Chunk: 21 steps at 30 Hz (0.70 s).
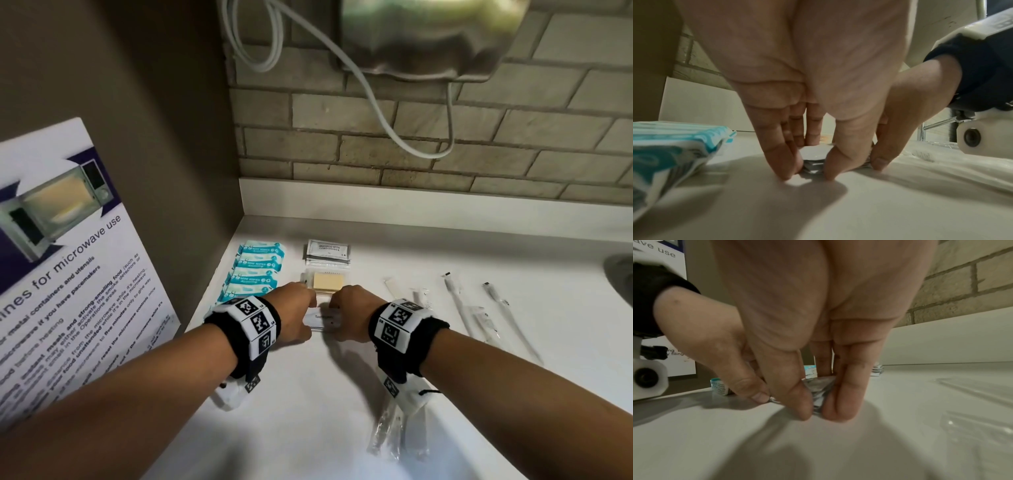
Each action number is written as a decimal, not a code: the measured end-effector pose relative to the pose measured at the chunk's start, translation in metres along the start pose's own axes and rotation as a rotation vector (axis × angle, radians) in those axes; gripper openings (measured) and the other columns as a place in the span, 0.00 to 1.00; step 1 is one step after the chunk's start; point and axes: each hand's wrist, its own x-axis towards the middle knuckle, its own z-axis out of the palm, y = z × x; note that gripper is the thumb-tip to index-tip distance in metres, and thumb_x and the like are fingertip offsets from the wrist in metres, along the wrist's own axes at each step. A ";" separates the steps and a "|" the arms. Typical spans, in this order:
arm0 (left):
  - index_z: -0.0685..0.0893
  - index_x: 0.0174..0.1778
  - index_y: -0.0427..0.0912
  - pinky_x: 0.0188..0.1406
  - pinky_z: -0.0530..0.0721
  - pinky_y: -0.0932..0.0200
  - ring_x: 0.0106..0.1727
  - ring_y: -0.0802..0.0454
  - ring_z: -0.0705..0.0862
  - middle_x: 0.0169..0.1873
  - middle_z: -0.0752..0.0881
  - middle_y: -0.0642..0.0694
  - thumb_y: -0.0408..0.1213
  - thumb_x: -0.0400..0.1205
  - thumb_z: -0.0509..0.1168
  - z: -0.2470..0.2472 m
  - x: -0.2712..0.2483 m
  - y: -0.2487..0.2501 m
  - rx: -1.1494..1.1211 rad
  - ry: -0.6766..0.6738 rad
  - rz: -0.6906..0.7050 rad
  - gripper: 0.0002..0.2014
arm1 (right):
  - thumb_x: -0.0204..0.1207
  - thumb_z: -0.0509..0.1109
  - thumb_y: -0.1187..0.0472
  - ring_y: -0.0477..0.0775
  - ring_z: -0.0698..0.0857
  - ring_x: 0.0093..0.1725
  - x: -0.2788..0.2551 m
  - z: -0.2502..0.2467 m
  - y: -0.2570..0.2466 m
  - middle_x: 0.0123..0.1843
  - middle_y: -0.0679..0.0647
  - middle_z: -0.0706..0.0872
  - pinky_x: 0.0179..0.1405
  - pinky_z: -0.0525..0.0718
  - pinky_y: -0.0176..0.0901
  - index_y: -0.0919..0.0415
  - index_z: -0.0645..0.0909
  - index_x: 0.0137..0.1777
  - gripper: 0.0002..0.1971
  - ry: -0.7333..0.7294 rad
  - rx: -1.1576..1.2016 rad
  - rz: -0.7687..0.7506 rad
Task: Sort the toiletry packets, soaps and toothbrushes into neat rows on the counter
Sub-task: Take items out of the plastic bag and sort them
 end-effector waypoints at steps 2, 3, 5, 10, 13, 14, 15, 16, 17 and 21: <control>0.81 0.62 0.44 0.51 0.81 0.57 0.55 0.45 0.83 0.59 0.81 0.44 0.39 0.73 0.71 0.000 -0.001 0.000 -0.007 0.000 -0.005 0.21 | 0.68 0.75 0.54 0.58 0.79 0.40 0.000 0.000 0.000 0.40 0.54 0.79 0.37 0.75 0.42 0.57 0.75 0.37 0.12 0.001 0.005 0.008; 0.81 0.63 0.44 0.51 0.81 0.57 0.55 0.45 0.83 0.59 0.81 0.44 0.39 0.73 0.72 0.000 -0.001 0.000 -0.008 -0.002 -0.008 0.21 | 0.68 0.75 0.54 0.58 0.79 0.40 0.000 0.000 0.000 0.39 0.54 0.79 0.37 0.75 0.42 0.57 0.75 0.38 0.11 -0.001 0.005 0.008; 0.81 0.63 0.44 0.51 0.81 0.57 0.55 0.45 0.83 0.59 0.81 0.44 0.39 0.73 0.72 -0.001 -0.002 0.002 -0.003 -0.005 -0.011 0.21 | 0.69 0.74 0.54 0.58 0.79 0.40 -0.001 -0.001 0.000 0.40 0.54 0.79 0.38 0.75 0.41 0.58 0.77 0.40 0.10 -0.002 0.010 0.007; 0.79 0.66 0.45 0.53 0.79 0.59 0.58 0.46 0.82 0.63 0.79 0.45 0.39 0.74 0.72 -0.003 -0.004 0.003 -0.010 -0.003 -0.013 0.24 | 0.70 0.74 0.54 0.59 0.82 0.47 -0.004 -0.003 0.000 0.48 0.57 0.83 0.42 0.77 0.42 0.64 0.83 0.55 0.17 -0.018 -0.010 0.000; 0.74 0.73 0.47 0.62 0.77 0.58 0.65 0.48 0.79 0.68 0.76 0.48 0.43 0.76 0.72 -0.007 -0.009 0.003 -0.004 0.001 -0.004 0.28 | 0.70 0.75 0.52 0.57 0.82 0.63 -0.011 -0.007 0.007 0.65 0.56 0.83 0.59 0.82 0.45 0.59 0.78 0.70 0.28 0.009 0.053 -0.003; 0.73 0.74 0.48 0.64 0.78 0.57 0.65 0.49 0.79 0.69 0.75 0.49 0.45 0.76 0.71 -0.009 -0.012 0.003 0.003 0.008 0.004 0.29 | 0.70 0.74 0.51 0.56 0.81 0.65 -0.016 -0.011 0.011 0.67 0.55 0.82 0.62 0.81 0.45 0.58 0.76 0.72 0.30 0.025 0.101 0.000; 0.72 0.74 0.49 0.64 0.78 0.57 0.65 0.51 0.79 0.69 0.74 0.51 0.46 0.77 0.70 -0.012 -0.015 0.006 0.003 0.017 0.015 0.29 | 0.71 0.74 0.50 0.56 0.81 0.66 -0.024 -0.015 0.019 0.67 0.54 0.82 0.63 0.80 0.45 0.57 0.76 0.72 0.29 0.042 0.136 0.009; 0.72 0.74 0.51 0.64 0.79 0.57 0.65 0.53 0.80 0.69 0.74 0.53 0.47 0.78 0.70 -0.015 -0.018 0.004 -0.016 0.031 0.018 0.28 | 0.72 0.73 0.49 0.55 0.81 0.65 -0.028 -0.021 0.025 0.66 0.54 0.83 0.63 0.80 0.44 0.57 0.77 0.71 0.27 0.054 0.154 0.010; 0.73 0.74 0.51 0.63 0.80 0.57 0.63 0.54 0.80 0.68 0.74 0.54 0.48 0.78 0.69 -0.019 -0.020 0.005 -0.042 0.043 0.028 0.27 | 0.73 0.73 0.50 0.55 0.82 0.64 -0.034 -0.027 0.034 0.65 0.53 0.84 0.62 0.80 0.43 0.57 0.79 0.67 0.24 0.072 0.160 0.020; 0.75 0.72 0.50 0.59 0.76 0.60 0.59 0.52 0.80 0.65 0.77 0.52 0.52 0.80 0.67 -0.029 -0.016 0.031 -0.068 0.036 0.132 0.24 | 0.74 0.72 0.52 0.56 0.85 0.58 -0.060 -0.046 0.075 0.57 0.54 0.87 0.54 0.82 0.42 0.60 0.85 0.56 0.15 0.118 0.113 0.176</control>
